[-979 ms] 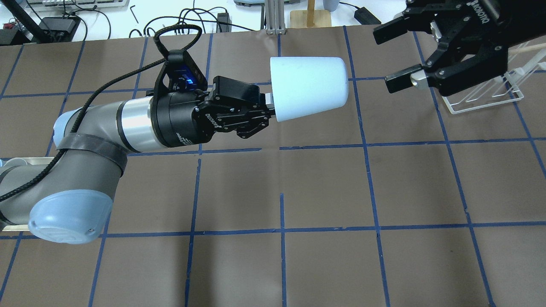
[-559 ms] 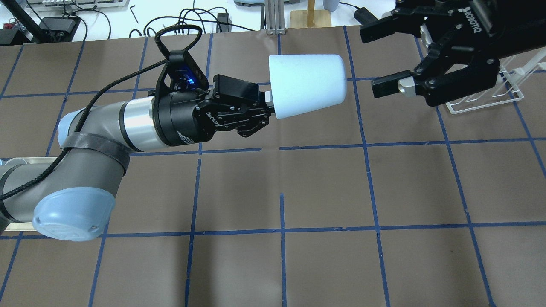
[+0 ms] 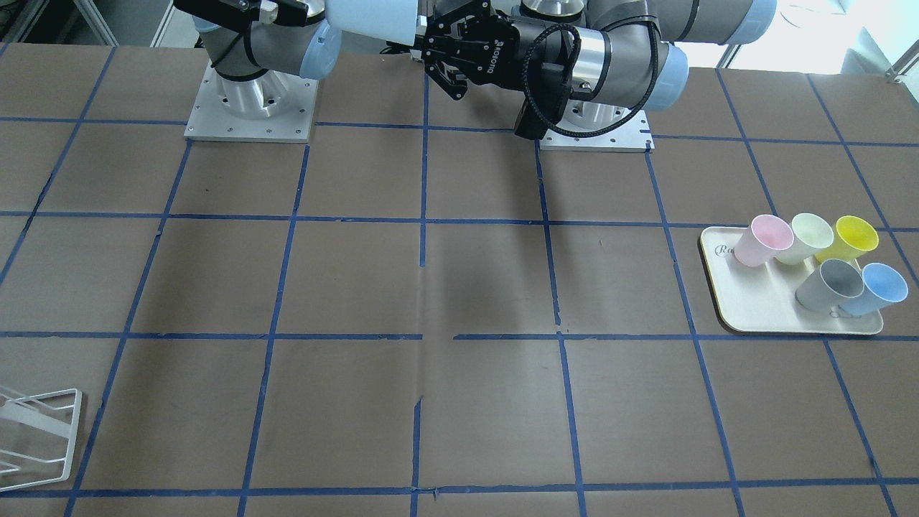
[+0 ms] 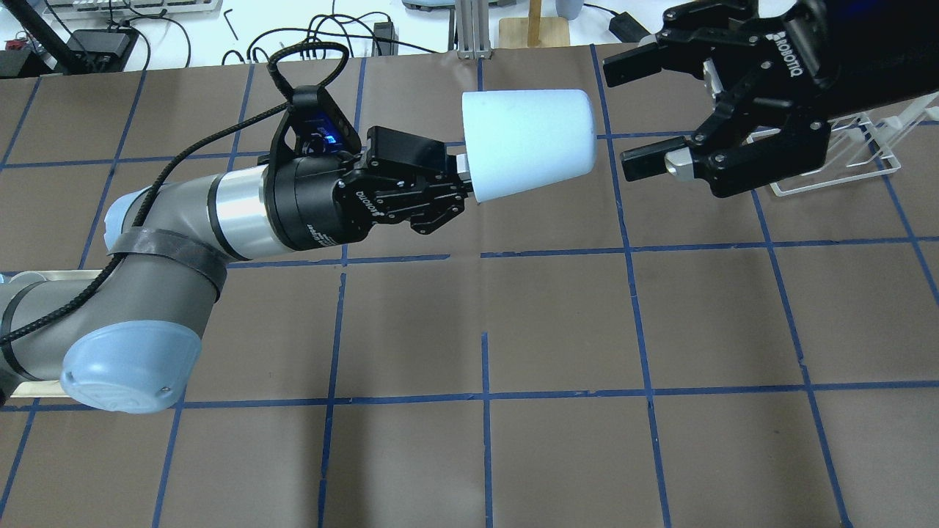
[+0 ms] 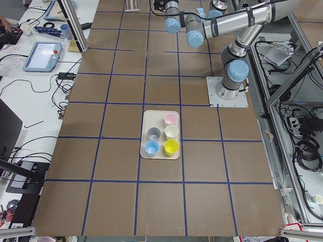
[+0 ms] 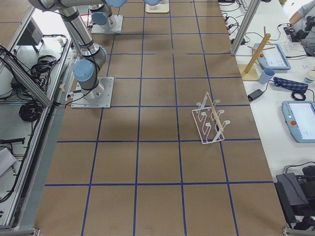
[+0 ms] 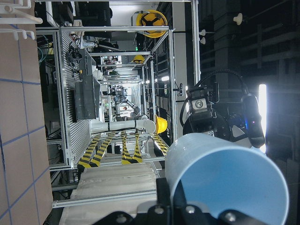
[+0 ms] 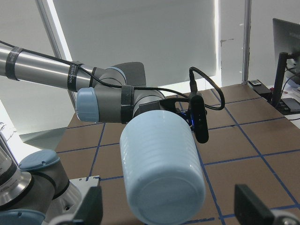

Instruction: Transfer IKEA cup to right arm and place on rack

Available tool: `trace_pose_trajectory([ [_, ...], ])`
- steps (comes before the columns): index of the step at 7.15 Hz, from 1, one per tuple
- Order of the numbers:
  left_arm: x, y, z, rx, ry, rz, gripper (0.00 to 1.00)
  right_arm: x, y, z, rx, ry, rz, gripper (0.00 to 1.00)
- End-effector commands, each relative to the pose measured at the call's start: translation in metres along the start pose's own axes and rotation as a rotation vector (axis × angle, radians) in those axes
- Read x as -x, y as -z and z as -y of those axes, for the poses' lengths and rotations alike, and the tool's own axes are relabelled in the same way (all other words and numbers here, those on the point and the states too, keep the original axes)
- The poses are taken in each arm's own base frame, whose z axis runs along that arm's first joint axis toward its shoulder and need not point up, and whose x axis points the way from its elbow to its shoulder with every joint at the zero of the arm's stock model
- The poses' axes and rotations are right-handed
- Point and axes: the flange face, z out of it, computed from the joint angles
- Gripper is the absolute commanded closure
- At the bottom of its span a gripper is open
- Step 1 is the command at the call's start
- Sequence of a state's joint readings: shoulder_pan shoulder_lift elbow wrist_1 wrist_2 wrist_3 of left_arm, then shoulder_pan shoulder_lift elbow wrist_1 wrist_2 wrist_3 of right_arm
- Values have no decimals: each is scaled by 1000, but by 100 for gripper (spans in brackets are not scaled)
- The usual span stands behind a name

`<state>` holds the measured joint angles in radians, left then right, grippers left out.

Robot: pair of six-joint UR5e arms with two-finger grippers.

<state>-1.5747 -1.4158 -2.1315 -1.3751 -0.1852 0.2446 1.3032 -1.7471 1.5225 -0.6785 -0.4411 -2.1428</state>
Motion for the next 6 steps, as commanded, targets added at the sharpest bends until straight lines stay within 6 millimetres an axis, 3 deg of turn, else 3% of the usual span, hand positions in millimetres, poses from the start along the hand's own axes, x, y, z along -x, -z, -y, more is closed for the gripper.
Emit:
trace_pose_trajectory([
  [1, 7, -2, -5, 5, 14, -3, 100, 0, -11, 3, -13, 4, 16, 0],
  [4, 7, -3, -6, 8, 16, -3, 100, -7, -27, 1, -44, -8, 38, 0],
  [6, 7, -3, -6, 8, 15, -5, 100, -8, -33, -15, -48, -38, 53, 0],
])
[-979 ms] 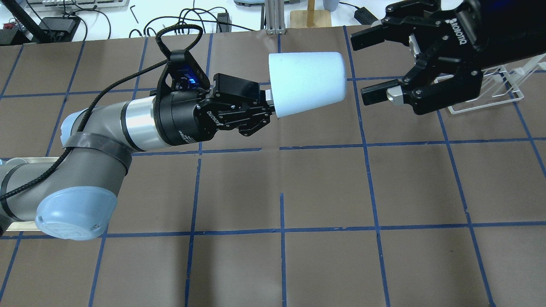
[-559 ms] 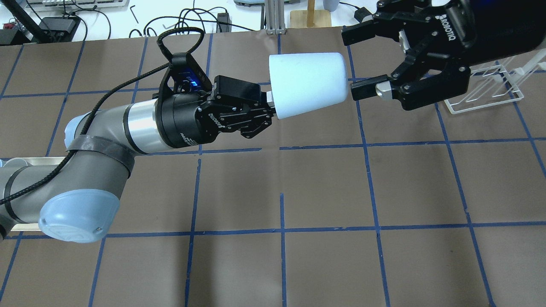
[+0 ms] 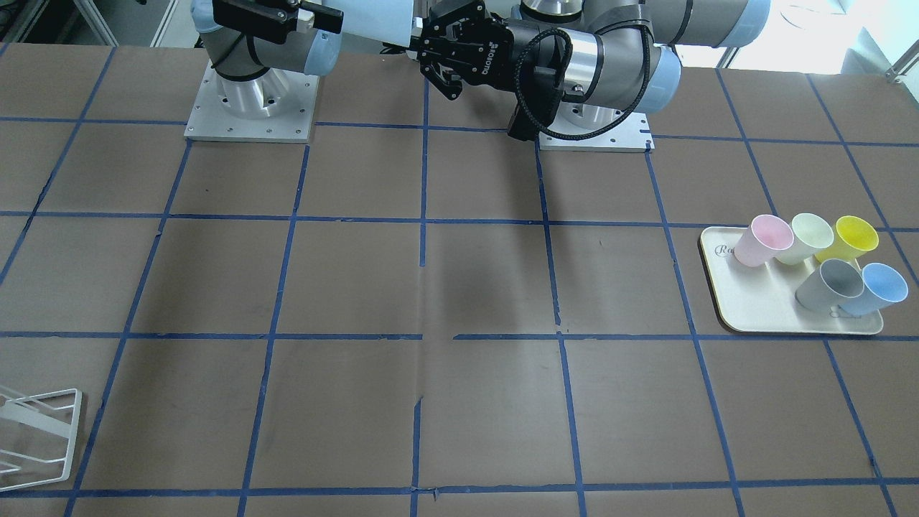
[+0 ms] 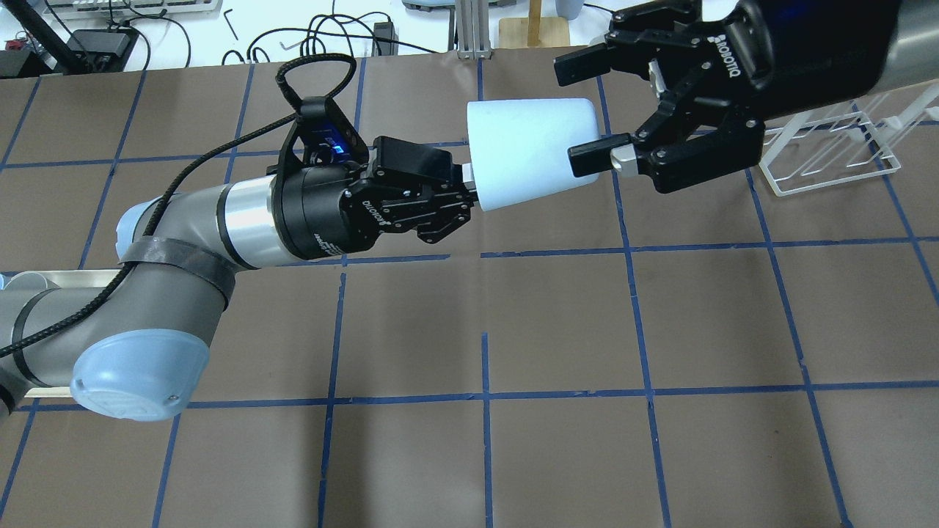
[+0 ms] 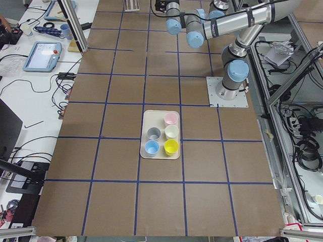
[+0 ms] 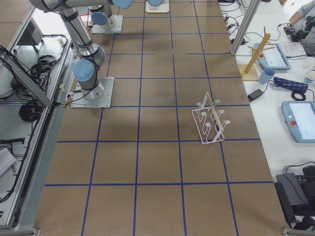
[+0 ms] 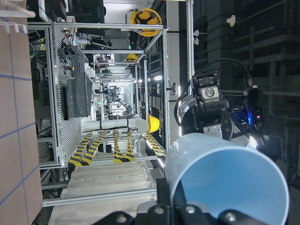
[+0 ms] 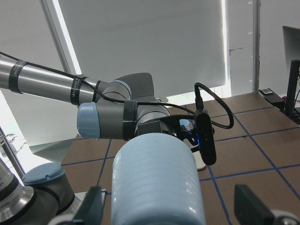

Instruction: Transfer IKEA cup to right arm and place on rack

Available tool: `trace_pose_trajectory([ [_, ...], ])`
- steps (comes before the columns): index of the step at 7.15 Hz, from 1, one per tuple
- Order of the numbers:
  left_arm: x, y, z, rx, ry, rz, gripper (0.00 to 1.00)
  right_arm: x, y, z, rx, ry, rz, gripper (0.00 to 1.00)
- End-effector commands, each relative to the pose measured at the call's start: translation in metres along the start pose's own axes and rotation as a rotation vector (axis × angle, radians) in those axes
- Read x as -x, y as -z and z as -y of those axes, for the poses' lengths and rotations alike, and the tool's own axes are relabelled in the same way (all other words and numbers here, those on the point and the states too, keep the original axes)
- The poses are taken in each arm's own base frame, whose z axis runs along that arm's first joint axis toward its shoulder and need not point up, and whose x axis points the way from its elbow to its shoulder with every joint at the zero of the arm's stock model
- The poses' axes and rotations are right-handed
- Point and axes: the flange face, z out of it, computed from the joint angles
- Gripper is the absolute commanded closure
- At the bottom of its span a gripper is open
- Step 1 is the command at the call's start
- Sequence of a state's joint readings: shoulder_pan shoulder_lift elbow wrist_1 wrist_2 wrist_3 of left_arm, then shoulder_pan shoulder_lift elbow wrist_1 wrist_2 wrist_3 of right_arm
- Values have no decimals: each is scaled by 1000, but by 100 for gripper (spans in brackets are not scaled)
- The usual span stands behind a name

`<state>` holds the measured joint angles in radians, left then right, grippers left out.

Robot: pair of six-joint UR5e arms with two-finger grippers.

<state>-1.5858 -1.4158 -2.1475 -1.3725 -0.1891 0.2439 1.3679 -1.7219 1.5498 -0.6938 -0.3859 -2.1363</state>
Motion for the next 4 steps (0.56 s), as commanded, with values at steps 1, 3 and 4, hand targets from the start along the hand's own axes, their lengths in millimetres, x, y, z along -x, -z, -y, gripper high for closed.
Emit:
trace_pose_trajectory([
  [1, -1, -1, -1, 2, -2, -3, 100, -1, -4, -11, -4, -22, 10, 0],
  [3, -1, -1, -1, 2, -4, -1, 100, -1, -4, -11, -7, -24, 9, 27],
  [4, -1, -1, -1, 2, -4, -1, 100, 0, -4, -11, -4, -23, 9, 46],
])
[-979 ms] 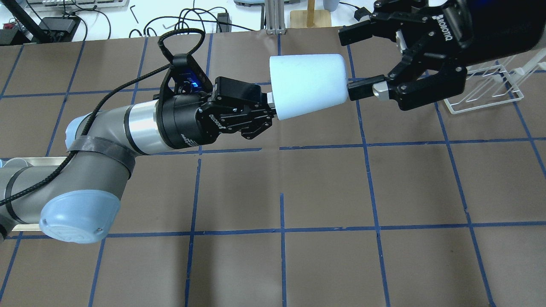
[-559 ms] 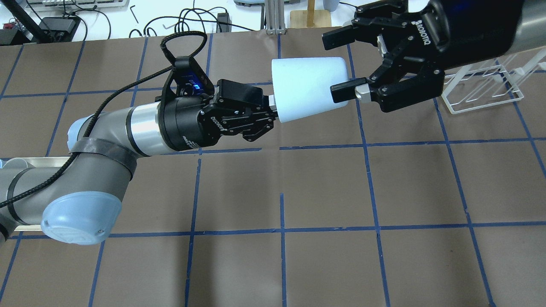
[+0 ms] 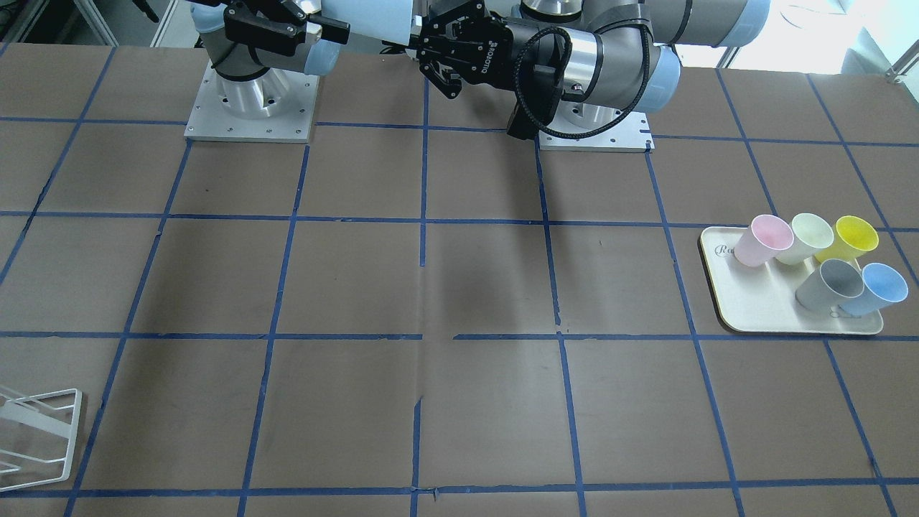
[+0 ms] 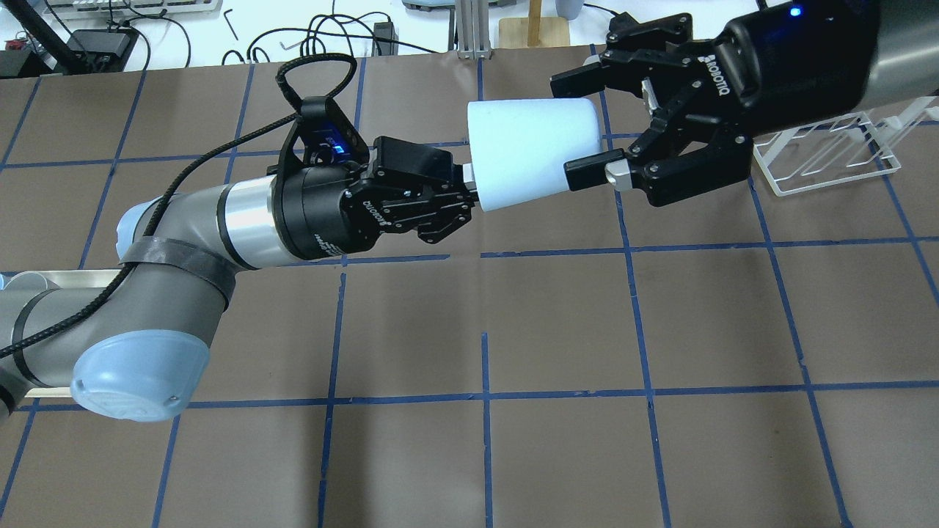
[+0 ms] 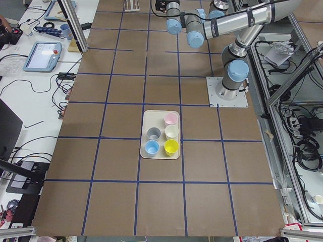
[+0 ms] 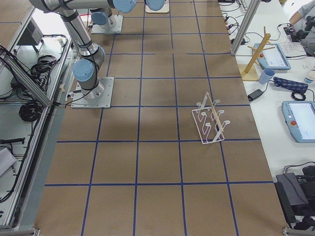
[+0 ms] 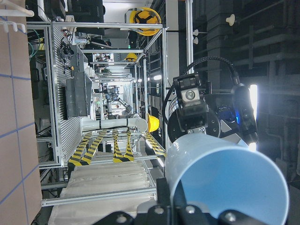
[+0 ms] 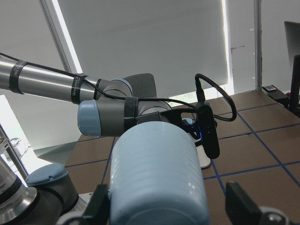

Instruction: Transfer IKEA cup to right arm and place on rack

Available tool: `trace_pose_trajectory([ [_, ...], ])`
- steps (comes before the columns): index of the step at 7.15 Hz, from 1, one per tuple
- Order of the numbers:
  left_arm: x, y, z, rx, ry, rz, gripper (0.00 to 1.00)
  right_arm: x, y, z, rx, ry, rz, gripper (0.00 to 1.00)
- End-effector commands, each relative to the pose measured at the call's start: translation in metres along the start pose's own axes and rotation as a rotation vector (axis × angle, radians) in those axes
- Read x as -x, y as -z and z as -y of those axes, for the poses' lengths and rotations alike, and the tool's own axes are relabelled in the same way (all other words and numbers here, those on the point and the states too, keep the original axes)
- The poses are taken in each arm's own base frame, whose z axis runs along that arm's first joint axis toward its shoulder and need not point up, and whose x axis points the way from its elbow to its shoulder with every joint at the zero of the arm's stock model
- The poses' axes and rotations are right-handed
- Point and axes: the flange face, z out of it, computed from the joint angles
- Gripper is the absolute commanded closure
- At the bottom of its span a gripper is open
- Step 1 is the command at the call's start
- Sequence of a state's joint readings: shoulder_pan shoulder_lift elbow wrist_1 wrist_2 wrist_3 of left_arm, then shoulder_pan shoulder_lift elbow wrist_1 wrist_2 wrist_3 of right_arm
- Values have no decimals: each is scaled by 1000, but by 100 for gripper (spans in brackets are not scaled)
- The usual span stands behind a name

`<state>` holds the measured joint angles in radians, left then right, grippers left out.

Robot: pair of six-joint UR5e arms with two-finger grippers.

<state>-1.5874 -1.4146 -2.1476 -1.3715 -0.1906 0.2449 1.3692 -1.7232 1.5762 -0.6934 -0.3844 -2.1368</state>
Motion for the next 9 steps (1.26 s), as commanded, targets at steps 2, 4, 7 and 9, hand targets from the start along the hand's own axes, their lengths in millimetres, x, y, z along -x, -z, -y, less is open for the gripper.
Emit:
trace_pose_trajectory([
  [2, 1, 0, 0, 0, 1, 0, 100, 1, 0, 0, 2, 4, -1, 52],
  [4, -1, -1, -1, 2, 5, 2, 76, 2, 0, 1, 2, 3, -1, 56],
  [7, -6, -2, -5, 4, 13, 3, 0, 2, 0, 1, 2, 3, -1, 58],
  [9, -10, 0, -5, 1, 53, 11, 0, 3, 0, 0, 14, 6, 6, 59],
])
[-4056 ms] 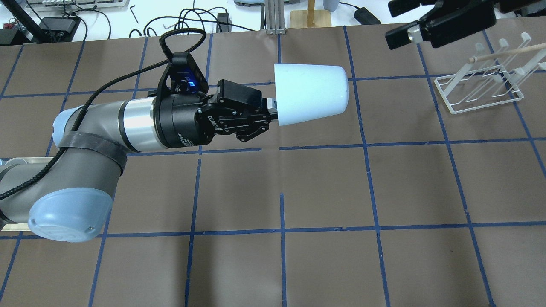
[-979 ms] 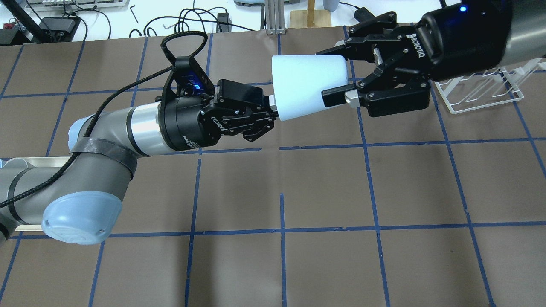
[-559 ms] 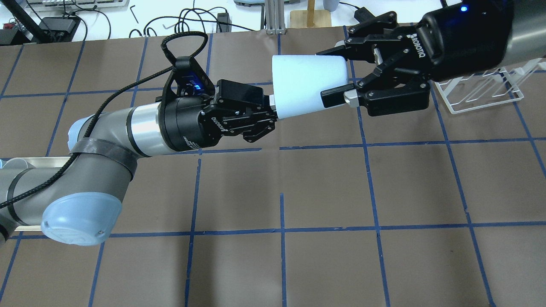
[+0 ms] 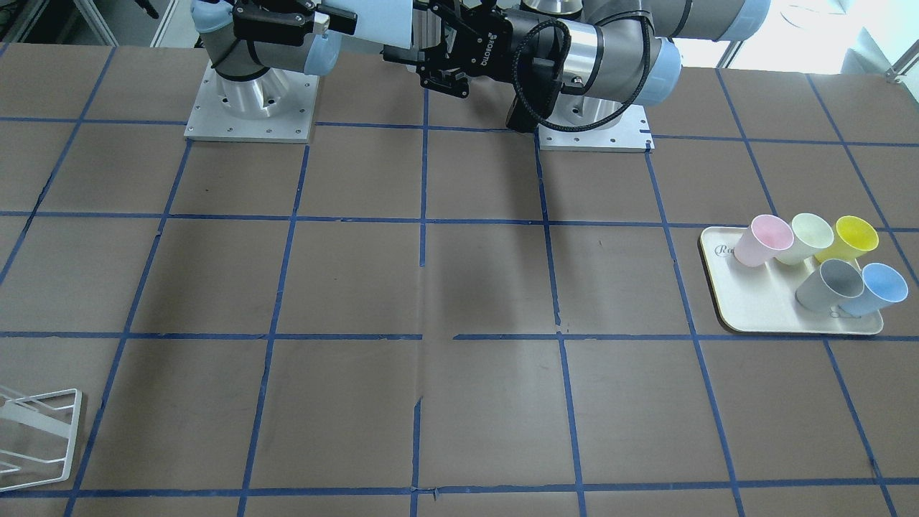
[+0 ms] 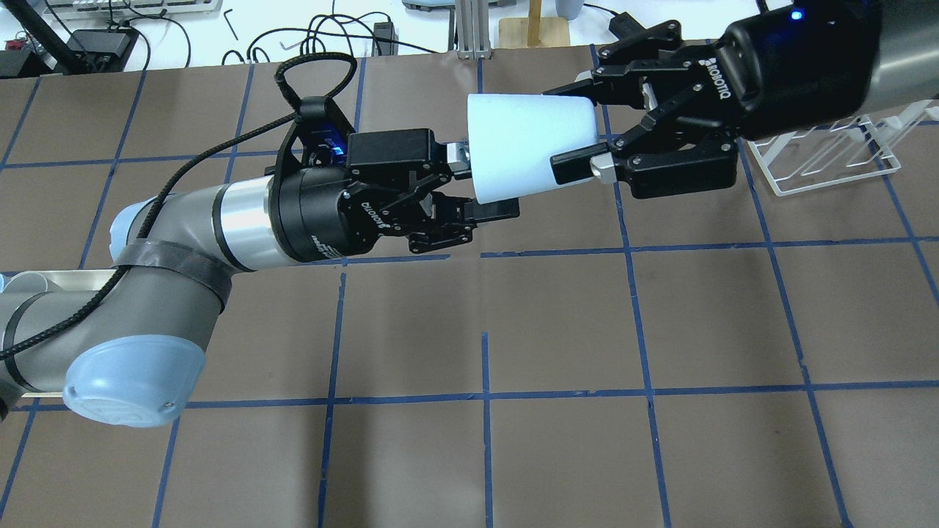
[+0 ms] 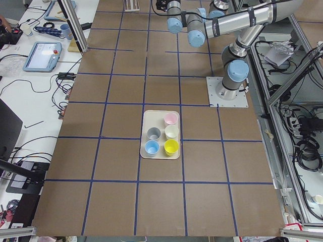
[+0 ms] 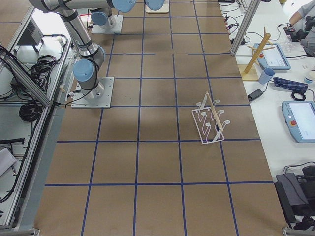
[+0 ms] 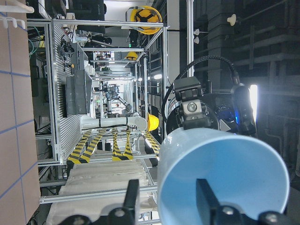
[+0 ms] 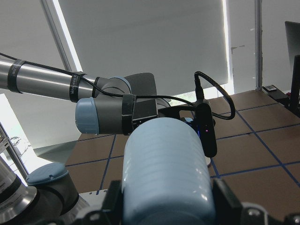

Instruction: Transfer IKEA cup to right arm and place on rack

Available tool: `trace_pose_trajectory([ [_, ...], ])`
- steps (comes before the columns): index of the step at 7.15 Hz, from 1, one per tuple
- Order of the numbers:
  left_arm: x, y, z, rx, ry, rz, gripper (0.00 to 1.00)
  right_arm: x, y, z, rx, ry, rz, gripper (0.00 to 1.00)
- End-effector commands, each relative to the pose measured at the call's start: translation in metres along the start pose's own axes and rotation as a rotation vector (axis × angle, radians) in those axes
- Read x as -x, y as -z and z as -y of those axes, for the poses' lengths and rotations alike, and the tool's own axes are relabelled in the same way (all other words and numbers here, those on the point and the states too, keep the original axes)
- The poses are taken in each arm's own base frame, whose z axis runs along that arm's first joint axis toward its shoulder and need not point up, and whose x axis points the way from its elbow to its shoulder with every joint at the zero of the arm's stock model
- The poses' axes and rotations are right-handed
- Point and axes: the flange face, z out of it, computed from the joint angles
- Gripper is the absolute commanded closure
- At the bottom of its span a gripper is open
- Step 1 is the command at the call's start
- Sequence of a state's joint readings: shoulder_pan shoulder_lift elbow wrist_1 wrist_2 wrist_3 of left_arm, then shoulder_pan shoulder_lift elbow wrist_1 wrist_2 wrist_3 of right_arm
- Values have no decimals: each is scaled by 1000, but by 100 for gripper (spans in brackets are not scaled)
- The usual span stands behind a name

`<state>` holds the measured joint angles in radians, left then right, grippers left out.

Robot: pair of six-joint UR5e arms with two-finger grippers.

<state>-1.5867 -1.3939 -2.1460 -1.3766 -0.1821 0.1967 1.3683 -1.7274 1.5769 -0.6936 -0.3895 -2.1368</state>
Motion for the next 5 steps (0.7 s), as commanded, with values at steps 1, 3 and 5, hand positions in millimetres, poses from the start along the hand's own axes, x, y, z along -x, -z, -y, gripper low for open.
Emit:
trace_pose_trajectory([
  [1, -2, 6, 3, -13, 27, 10, 0, -1, 3, 4, 12, 13, -1, 62],
  [3, 10, 19, 8, -23, 45, 141, 0, -7, 19, -5, 40, -14, -24, 62],
  [5, 9, 33, 14, -56, 139, 215, 0, -25, 67, -24, 152, 12, -108, 63],
])
